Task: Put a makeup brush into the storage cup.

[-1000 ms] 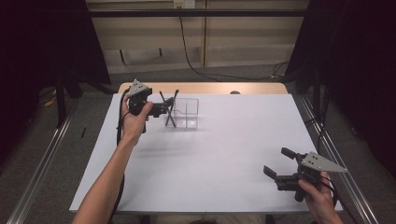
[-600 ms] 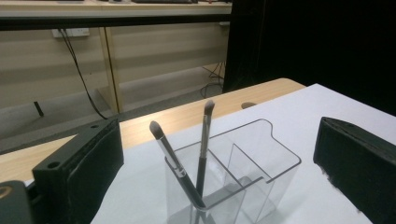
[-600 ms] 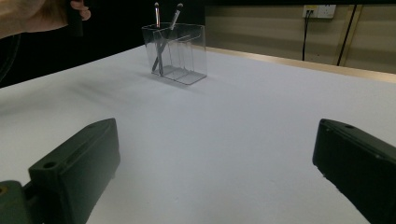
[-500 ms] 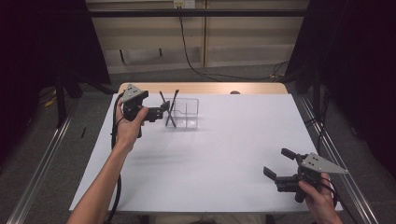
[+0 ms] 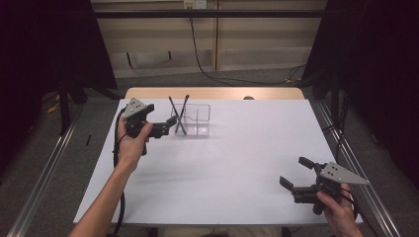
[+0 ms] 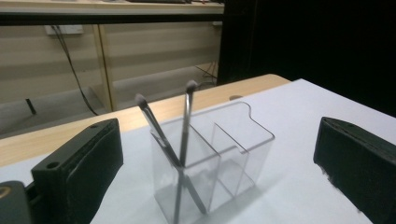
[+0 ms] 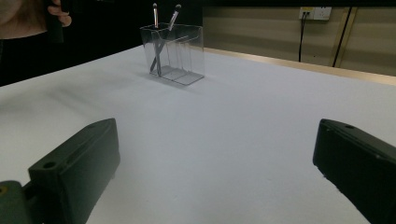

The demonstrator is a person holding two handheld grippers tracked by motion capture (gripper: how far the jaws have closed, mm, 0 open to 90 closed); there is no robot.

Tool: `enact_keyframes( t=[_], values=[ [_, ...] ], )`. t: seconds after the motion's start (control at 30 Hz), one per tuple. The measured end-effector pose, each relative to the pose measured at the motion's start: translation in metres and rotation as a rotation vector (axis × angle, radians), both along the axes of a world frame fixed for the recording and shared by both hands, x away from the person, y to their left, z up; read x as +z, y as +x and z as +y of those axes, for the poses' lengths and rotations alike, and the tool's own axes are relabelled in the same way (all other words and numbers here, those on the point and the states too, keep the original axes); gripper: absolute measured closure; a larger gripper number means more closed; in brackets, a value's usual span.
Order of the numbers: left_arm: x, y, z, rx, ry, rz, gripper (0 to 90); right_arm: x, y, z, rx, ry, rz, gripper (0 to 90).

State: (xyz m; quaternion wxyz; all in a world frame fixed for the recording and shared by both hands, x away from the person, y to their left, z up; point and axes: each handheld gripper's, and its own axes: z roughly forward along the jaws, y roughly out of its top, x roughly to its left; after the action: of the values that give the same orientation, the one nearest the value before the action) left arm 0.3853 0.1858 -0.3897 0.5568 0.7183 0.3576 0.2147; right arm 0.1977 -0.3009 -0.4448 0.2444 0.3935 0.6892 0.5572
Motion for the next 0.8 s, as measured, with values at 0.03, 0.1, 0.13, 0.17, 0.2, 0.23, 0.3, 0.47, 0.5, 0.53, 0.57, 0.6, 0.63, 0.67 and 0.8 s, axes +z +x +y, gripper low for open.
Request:
enact_keyframes(
  t=[0.03, 0.1, 0.13, 0.17, 0.2, 0.23, 0.3, 0.47, 0.5, 0.53, 0.57, 0.6, 0.63, 0.67, 0.8],
  values=[
    [0.0, -0.003, 0.0, -0.004, 0.001, 0.004, 1.6, 0.0, 0.0, 0.0, 0.002, -0.003, -0.001, 0.0],
    [-0.001, -0.01, 0.0, -0.012, 0.001, -0.007, 1.5, 0.0, 0.001, 0.001, 0.006, -0.006, 0.005, 0.0],
    [-0.001, -0.013, 0.001, -0.013, 0.011, -0.012, 1.5, 0.0, 0.001, 0.001, 0.008, -0.005, 0.004, 0.0],
    [-0.001, -0.015, 0.002, -0.011, 0.012, -0.012, 1.5, 0.0, 0.001, 0.001, 0.009, -0.006, 0.003, 0.0],
    [-0.002, -0.017, 0.003, -0.01, 0.013, -0.014, 1.5, 0.0, 0.001, 0.001, 0.01, -0.007, 0.003, 0.0],
    [-0.002, -0.019, 0.004, -0.011, 0.01, -0.022, 1.6, 0.0, 0.001, 0.002, 0.011, -0.008, 0.004, 0.0],
    [-0.002, -0.025, 0.006, -0.01, -0.004, -0.03, 1.2, 0.0, 0.001, 0.002, 0.011, -0.008, 0.004, 0.0],
    [-0.003, -0.037, 0.009, -0.001, 0.014, -0.042, 1.2, 0.0, 0.0, 0.002, 0.014, -0.016, 0.002, 0.0],
    [-0.004, -0.04, 0.011, 0.0, 0.013, -0.043, 1.2, 0.0, 0.0, 0.002, 0.015, -0.019, 0.001, 0.0],
    [-0.005, -0.042, 0.012, 0.004, 0.011, -0.043, 1.2, 0.0, -0.001, 0.002, 0.014, -0.023, -0.001, 0.0],
    [-0.006, -0.044, 0.013, 0.003, 0.015, -0.043, 1.2, 0.0, -0.001, 0.002, 0.013, -0.023, -0.002, 0.1],
    [-0.007, -0.046, 0.015, 0.004, 0.021, -0.042, 1.2, 0.0, -0.001, 0.002, 0.012, -0.02, 0.0, 0.0],
    [-0.007, -0.047, 0.017, 0.009, 0.025, -0.038, 1.4, 0.0, -0.001, 0.002, 0.011, -0.02, 0.001, 0.0],
    [-0.008, -0.048, 0.018, 0.01, 0.026, -0.035, 1.4, 0.0, -0.001, 0.002, 0.01, -0.021, 0.0, 0.0],
    [-0.011, -0.056, 0.026, 0.028, 0.02, -0.034, 1.5, 0.001, -0.002, 0.001, 0.007, -0.022, -0.001, 0.0]
  ],
)
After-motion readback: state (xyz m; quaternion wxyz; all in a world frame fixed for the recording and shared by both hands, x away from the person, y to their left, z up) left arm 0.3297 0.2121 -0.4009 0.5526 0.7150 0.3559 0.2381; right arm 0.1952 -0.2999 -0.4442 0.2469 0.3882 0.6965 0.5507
